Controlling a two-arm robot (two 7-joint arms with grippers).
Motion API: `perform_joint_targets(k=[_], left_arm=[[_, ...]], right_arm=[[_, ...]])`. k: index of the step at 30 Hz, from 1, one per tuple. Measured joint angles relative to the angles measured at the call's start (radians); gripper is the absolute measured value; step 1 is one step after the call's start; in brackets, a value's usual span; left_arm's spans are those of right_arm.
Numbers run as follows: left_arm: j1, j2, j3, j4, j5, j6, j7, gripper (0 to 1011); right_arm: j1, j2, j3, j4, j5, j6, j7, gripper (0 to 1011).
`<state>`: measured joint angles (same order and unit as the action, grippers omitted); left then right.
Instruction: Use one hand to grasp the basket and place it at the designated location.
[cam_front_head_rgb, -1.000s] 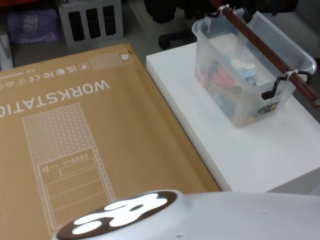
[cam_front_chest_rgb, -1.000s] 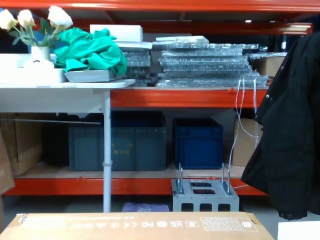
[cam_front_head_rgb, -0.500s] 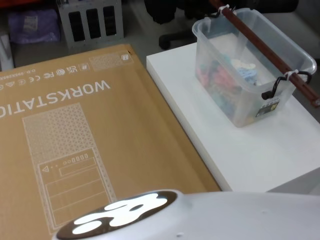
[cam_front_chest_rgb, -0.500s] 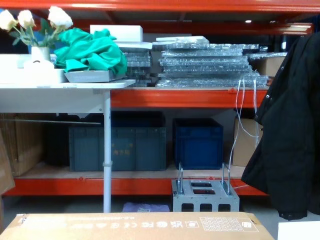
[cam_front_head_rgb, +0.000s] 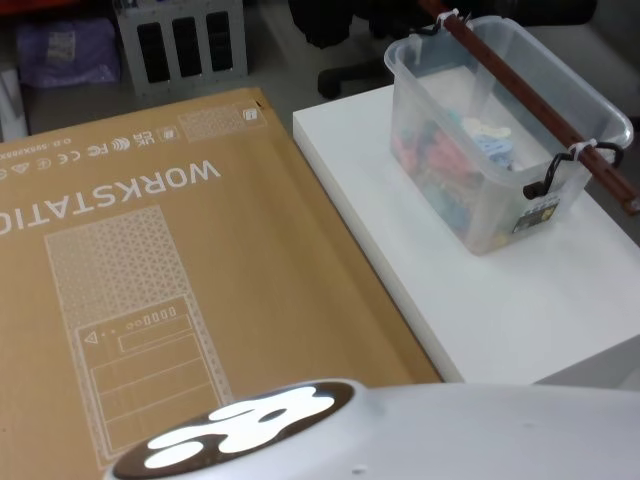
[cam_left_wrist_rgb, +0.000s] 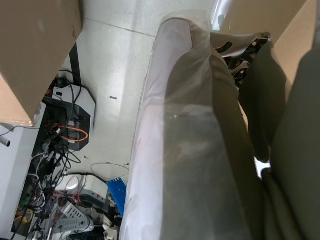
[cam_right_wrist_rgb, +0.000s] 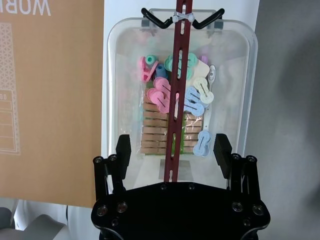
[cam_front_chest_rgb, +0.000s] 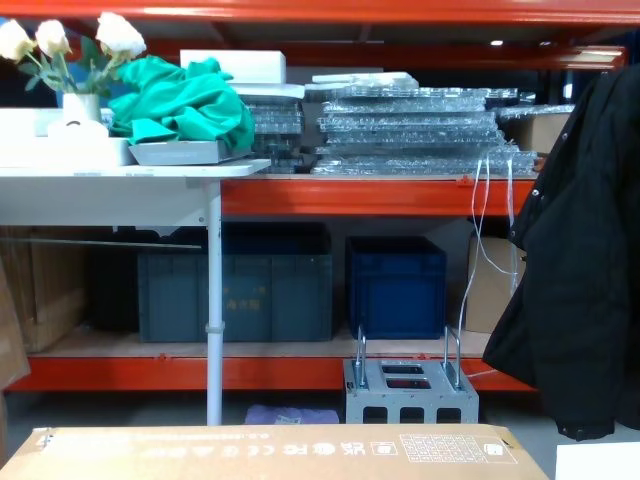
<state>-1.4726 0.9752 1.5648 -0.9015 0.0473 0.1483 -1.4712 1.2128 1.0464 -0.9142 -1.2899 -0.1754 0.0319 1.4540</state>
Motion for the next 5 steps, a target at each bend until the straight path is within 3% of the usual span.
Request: perform_joint_targets(k=[5], left_arm=[[0.0,0.0,0.0,0.0,0.0,0.0,0.0,0]], right_arm=[[0.0,0.0,-0.001,0.0,-0.001,-0.001,0.0,1000]])
